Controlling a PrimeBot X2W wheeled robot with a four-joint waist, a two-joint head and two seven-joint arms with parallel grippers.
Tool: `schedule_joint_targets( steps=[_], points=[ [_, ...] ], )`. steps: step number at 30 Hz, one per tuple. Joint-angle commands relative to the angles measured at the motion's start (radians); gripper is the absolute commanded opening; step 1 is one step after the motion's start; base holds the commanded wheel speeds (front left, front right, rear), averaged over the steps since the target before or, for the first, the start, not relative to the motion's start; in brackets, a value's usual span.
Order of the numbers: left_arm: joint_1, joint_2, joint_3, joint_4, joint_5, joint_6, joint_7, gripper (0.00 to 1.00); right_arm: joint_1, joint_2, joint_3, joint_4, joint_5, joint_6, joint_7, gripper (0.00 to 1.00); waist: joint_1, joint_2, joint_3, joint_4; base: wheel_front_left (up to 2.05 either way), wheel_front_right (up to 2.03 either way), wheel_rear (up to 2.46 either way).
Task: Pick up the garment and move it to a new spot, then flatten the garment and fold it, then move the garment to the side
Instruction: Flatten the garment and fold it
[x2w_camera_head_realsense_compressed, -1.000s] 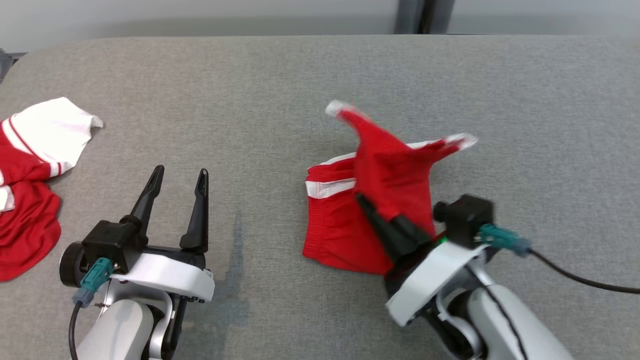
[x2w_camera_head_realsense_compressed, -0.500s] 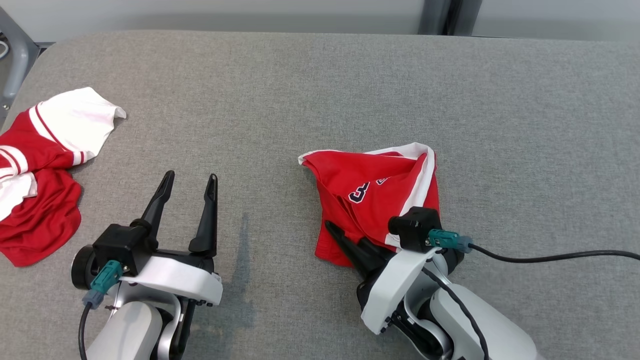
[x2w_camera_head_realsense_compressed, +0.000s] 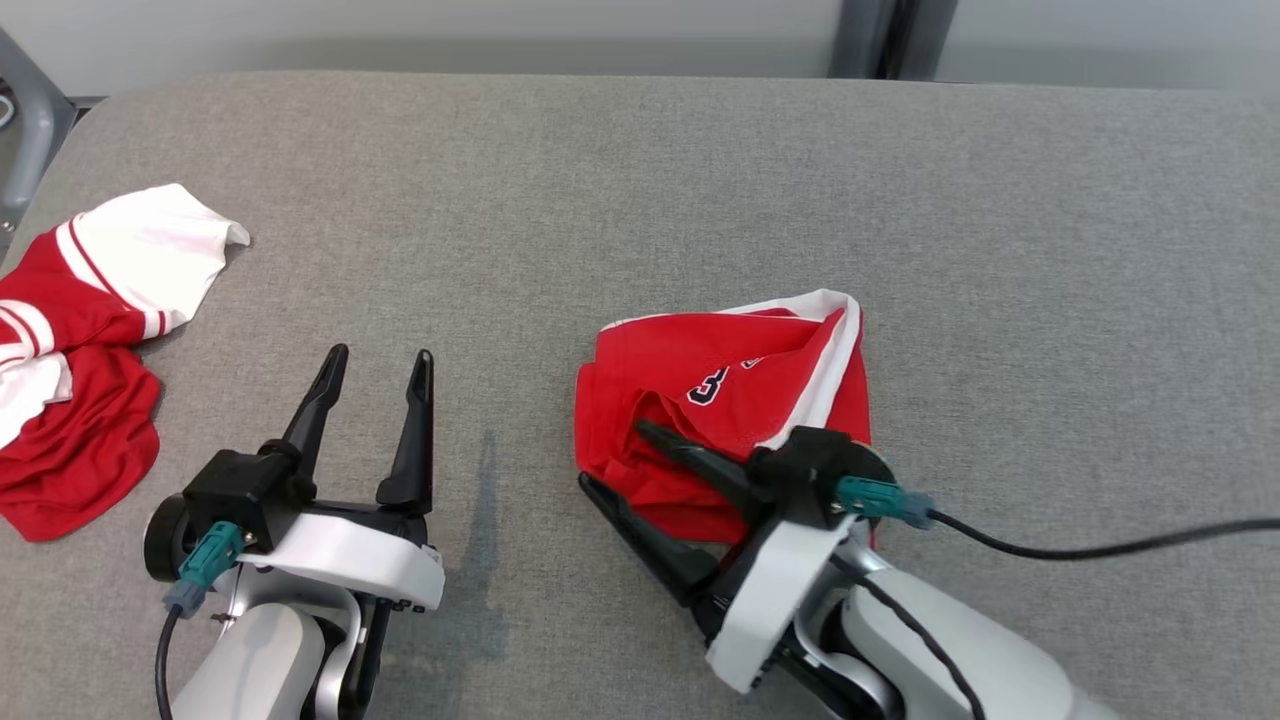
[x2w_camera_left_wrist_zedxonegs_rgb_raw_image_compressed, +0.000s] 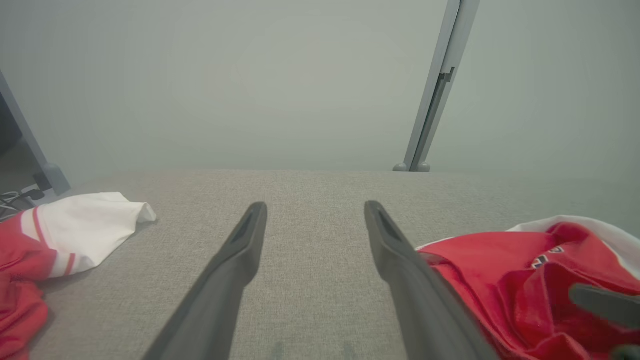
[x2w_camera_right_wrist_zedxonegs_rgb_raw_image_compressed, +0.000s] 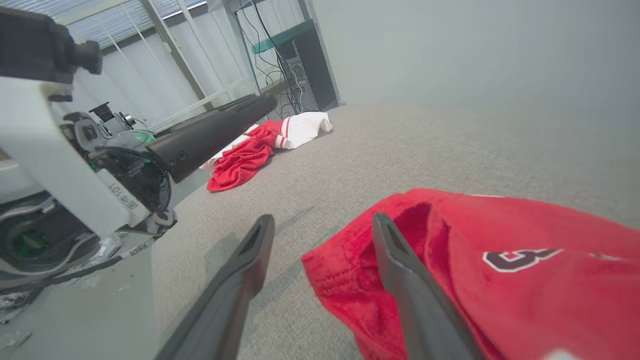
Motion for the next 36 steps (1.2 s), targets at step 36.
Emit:
schedule_joint_targets(
  steps=[36],
  points=[
    [0.033, 0.048, 0.029, -0.063, 0.001, 0.046, 0.001, 1.0, 0.441, -0.006, -0.947, -0.314, -0.312, 0.0, -0.013, 1.0, 0.0, 0.0, -0.029, -0.068, 0.0, 0.0, 0.0]
  ],
)
